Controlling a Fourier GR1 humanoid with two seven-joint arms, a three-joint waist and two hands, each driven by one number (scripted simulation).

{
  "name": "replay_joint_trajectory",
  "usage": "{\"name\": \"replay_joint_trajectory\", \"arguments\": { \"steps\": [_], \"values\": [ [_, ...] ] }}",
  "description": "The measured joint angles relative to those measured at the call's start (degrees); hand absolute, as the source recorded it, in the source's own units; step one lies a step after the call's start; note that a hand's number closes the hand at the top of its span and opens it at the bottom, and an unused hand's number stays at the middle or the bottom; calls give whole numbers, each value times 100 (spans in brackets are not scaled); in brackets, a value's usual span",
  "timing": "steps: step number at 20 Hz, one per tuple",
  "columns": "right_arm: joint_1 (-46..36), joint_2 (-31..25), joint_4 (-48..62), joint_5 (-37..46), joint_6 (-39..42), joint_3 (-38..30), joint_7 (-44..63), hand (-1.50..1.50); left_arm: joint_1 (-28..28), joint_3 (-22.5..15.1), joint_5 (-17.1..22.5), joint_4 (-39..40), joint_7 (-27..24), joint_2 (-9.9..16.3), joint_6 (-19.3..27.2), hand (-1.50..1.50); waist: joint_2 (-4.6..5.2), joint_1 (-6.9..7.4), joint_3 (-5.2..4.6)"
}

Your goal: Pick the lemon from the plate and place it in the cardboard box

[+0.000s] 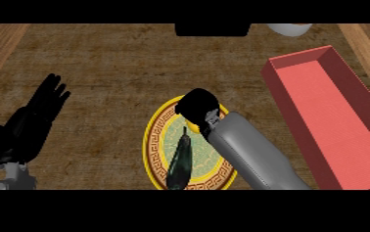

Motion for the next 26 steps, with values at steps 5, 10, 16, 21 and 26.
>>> {"name": "replay_joint_trajectory", "arguments": {
  "steps": [5,10,16,21,26],
  "values": [
    [-17,19,150,161,-413,34,-478,150,76,-16,-93,-132,36,-75,6,0,-6,9,1],
    [-205,-9,395,103,-636,51,-733,150,-65,58,-137,-14,65,-102,-1,0,2,15,1],
    [127,59,452,-30,-1111,-950,599,150,14,241,-76,86,-24,-18,-95,0,-24,-126,1],
    [475,80,313,-191,-1977,-1950,2259,150,112,251,-88,48,-49,-41,-87,0,-45,-174,1],
    [509,79,-242,-264,-2638,-1729,3663,150,54,147,-130,18,-23,-121,-86,0,-30,-66,0]
  ]
}}
